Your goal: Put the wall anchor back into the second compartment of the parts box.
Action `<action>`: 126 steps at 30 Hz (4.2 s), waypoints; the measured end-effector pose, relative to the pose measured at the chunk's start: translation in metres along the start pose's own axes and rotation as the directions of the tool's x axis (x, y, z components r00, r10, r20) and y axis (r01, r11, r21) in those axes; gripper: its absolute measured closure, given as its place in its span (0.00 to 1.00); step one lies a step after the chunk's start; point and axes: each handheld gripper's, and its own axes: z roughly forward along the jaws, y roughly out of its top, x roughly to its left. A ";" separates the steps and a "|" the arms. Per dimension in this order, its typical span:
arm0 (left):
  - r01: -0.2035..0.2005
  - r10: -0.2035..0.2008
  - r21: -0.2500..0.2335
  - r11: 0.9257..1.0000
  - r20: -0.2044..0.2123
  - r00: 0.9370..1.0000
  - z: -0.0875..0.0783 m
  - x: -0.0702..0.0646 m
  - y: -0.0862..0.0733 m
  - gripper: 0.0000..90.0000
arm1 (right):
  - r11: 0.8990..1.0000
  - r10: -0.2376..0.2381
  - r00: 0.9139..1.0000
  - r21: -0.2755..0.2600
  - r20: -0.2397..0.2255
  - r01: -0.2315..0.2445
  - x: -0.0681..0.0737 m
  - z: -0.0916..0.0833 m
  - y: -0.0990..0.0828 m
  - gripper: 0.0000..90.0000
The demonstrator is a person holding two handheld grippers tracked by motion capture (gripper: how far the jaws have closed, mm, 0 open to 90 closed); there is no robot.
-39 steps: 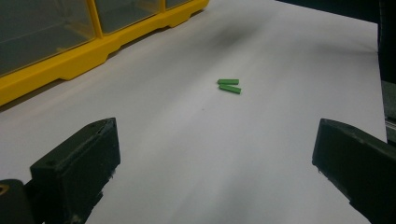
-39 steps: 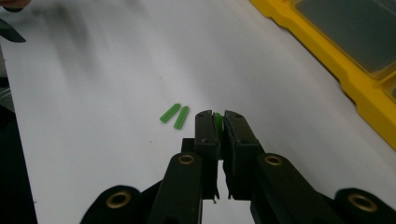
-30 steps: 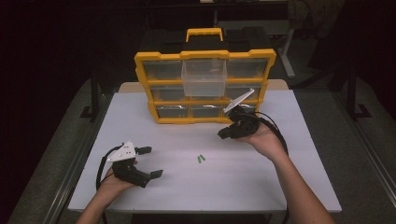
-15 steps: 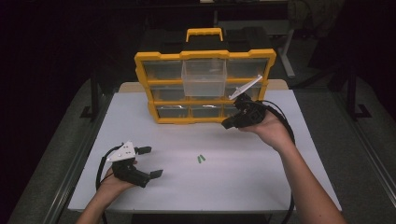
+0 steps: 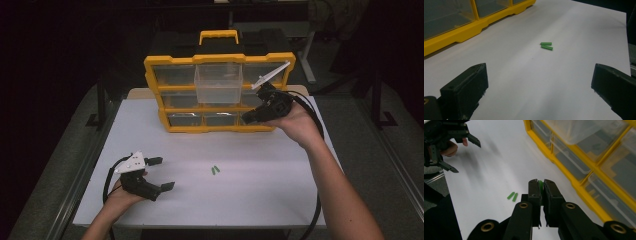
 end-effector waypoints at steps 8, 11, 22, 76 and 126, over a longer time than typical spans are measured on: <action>-0.007 0.007 0.011 1.000 0.005 1.000 0.000 -0.001 0.001 0.01 | 1.000 0.010 1.000 -0.016 0.025 -0.010 -0.004 -0.024 0.013 0.93; -0.006 0.006 0.008 1.000 0.006 1.000 0.000 -0.001 0.001 0.01 | 1.000 0.010 1.000 -0.029 0.026 -0.010 -0.005 -0.031 0.015 0.93; -0.011 0.010 0.014 1.000 0.008 1.000 -0.001 -0.001 0.001 0.01 | 0.997 -0.013 0.998 -0.078 0.059 0.018 -0.006 -0.065 0.040 0.93; 0.012 -0.012 -0.001 1.000 0.010 1.000 -0.001 -0.001 0.000 0.01 | 0.992 -0.043 0.993 -0.110 0.108 0.055 -0.009 -0.075 0.087 0.47; 0.003 -0.003 0.011 1.000 0.010 1.000 0.000 -0.002 -0.001 0.01 | 0.994 -0.008 0.996 -0.109 0.089 0.018 0.012 0.043 -0.032 0.18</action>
